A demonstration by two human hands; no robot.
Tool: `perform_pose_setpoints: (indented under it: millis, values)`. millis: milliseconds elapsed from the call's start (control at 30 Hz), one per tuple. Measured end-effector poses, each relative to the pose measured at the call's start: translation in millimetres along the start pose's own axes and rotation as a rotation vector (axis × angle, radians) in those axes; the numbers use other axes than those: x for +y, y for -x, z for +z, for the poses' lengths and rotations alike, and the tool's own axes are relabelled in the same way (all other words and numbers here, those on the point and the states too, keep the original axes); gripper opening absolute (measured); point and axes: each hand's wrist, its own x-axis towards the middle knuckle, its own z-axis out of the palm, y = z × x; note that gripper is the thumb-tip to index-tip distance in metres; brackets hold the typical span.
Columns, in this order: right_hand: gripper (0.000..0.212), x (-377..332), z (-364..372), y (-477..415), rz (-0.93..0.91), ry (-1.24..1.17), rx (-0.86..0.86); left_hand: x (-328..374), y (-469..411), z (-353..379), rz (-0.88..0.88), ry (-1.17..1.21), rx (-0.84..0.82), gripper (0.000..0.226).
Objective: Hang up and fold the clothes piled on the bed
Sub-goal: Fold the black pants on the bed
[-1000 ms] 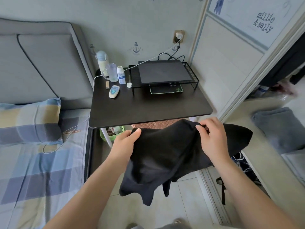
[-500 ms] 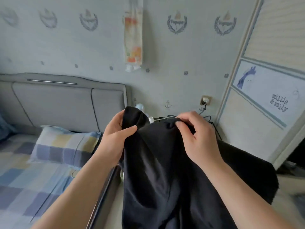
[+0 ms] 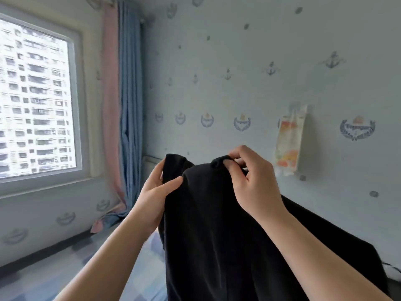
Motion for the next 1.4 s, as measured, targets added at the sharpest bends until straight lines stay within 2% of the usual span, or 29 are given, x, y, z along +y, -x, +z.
perform_pose_setpoints:
  millis: [233,433,567,700,800,867,967,1033,1067,1167,1267,1333,1367,1400]
  values:
    - [0.012,-76.9,146.9,-42.8,-0.030,-0.171,0.006,53.4,-0.1,-162.0,0.085,-0.136,0.116,0.061]
    - [0.020,-135.7,301.8,-47.6,0.061,-0.327,-0.071,55.4,51.7,-336.2,-0.072,-0.328,0.302,0.071]
    - [0.019,-173.0,392.5,-40.0,0.157,-0.429,-0.152,33.5,114.8,-437.8,-0.339,-0.444,0.374,0.052]
    - [0.021,-207.8,467.3,-23.1,0.190,-0.456,-0.243,3.2,181.8,-505.5,-0.515,-0.524,0.572,0.013]
    - [0.013,-229.6,520.2,4.0,0.228,-0.478,-0.350,-7.1,224.5,-524.1,-0.585,-0.496,0.643,0.013]
    - [0.013,-241.1,551.3,28.7,0.250,-0.477,-0.484,-14.0,246.9,-531.0,-0.625,-0.420,0.688,0.018]
    - [0.018,-253.2,582.1,78.9,0.330,-0.518,-0.757,-27.9,274.9,-532.0,-0.644,-0.325,0.811,0.047]
    - [0.020,-257.0,594.6,118.1,0.355,-0.543,-0.940,-35.9,285.7,-534.4,-0.627,-0.231,0.948,0.070]
    - [0.021,-258.0,596.8,138.3,0.363,-0.557,-1.026,-40.2,290.2,-537.8,-0.620,-0.162,1.037,0.073]
    - [0.023,-253.3,596.5,201.8,0.420,-0.582,-1.195,-57.8,307.1,-549.2,-0.681,-0.028,1.203,0.049]
    - [0.019,-239.4,590.3,263.5,0.520,-0.586,-1.336,-81.9,324.6,-544.3,-0.790,0.040,1.204,0.029]
    - [0.006,-228.2,580.7,302.2,0.596,-0.589,-1.468,-94.4,332.3,-535.7,-0.781,0.147,1.176,0.023]
    - [0.016,-222.3,575.2,317.6,0.627,-0.589,-1.525,-98.7,333.9,-532.2,-0.763,0.204,1.155,0.022]
    - [0.038,-216.3,569.6,330.2,0.644,-0.588,-1.584,-101.8,334.2,-528.9,-0.747,0.254,1.133,0.022]
